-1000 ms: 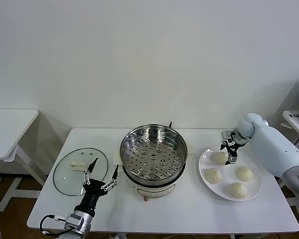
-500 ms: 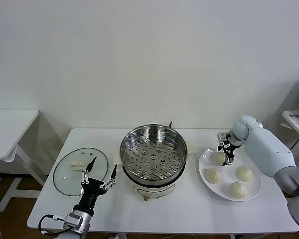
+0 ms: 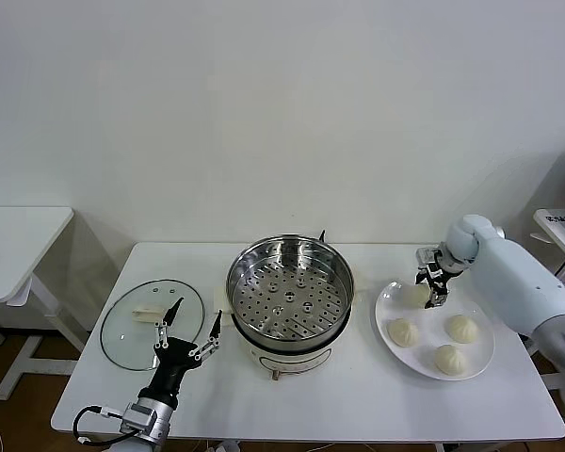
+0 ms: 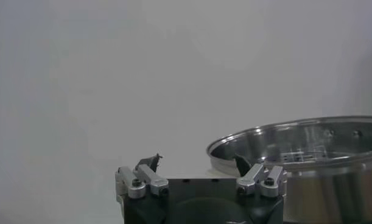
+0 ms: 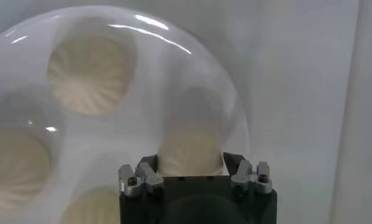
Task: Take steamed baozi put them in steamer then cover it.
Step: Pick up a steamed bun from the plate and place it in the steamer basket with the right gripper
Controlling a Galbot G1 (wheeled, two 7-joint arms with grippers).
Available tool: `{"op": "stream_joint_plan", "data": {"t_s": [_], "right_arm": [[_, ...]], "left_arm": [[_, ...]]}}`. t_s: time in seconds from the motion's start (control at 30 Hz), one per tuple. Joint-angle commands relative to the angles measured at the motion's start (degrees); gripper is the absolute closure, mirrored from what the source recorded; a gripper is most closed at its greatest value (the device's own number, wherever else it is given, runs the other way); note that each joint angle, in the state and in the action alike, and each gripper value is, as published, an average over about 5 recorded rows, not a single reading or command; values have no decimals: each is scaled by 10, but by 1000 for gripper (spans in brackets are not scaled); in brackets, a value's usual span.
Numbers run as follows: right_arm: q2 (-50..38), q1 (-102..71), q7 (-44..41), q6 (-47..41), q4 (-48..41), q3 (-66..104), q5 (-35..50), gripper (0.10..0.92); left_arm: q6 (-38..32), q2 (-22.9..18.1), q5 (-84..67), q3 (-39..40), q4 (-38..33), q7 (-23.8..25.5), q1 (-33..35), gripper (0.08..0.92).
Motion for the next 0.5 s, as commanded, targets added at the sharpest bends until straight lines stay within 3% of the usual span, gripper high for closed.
{"op": "stream_joint_plan", "data": {"t_s": [0.03, 0.27, 0.5], "right_arm": [[-115, 121, -29, 48, 153, -134, 160, 307], [-133, 340, -85, 144, 292, -312, 237, 313], [-36, 491, -94, 221, 372, -405, 233, 313]], "left_arm": [[3, 2, 0, 3, -8, -2, 2, 177], [6, 7, 0, -1, -15, -2, 6, 177], [9, 8, -1, -9, -19, 0, 6, 177]]}}
